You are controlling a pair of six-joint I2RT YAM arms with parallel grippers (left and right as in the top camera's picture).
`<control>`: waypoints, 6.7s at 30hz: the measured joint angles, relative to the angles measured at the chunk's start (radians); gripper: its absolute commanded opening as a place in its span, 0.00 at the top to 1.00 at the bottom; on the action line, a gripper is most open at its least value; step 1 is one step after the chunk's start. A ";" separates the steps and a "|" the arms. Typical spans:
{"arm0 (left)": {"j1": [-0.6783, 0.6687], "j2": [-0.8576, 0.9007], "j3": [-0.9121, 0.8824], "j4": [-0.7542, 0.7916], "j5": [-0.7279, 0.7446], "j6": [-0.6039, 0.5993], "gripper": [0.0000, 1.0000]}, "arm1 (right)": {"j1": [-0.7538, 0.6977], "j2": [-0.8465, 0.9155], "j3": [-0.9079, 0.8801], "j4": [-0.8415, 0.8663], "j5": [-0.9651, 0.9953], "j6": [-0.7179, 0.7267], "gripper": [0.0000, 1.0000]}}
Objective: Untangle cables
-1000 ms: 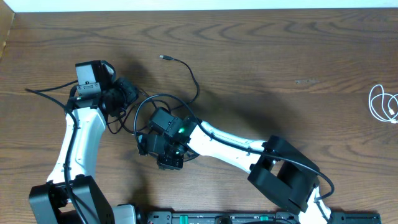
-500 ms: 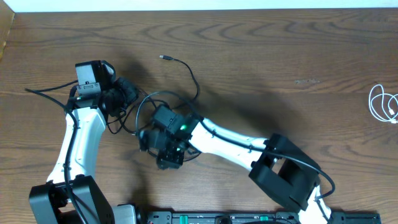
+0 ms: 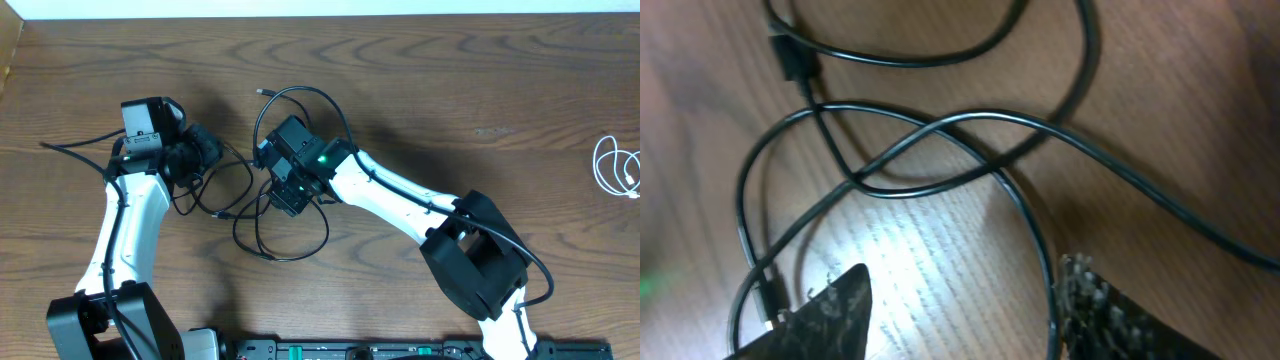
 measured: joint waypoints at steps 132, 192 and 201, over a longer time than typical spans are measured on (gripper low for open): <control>-0.243 0.182 0.000 0.143 -0.158 0.000 0.60 | -0.412 0.139 0.135 -0.505 0.024 0.307 0.99; -0.238 0.182 0.000 0.142 -0.158 0.000 0.55 | -0.203 0.117 0.038 0.003 0.101 0.529 0.99; -0.238 0.182 0.000 0.142 -0.158 0.000 0.55 | -0.208 0.101 0.025 -0.092 0.193 0.550 0.98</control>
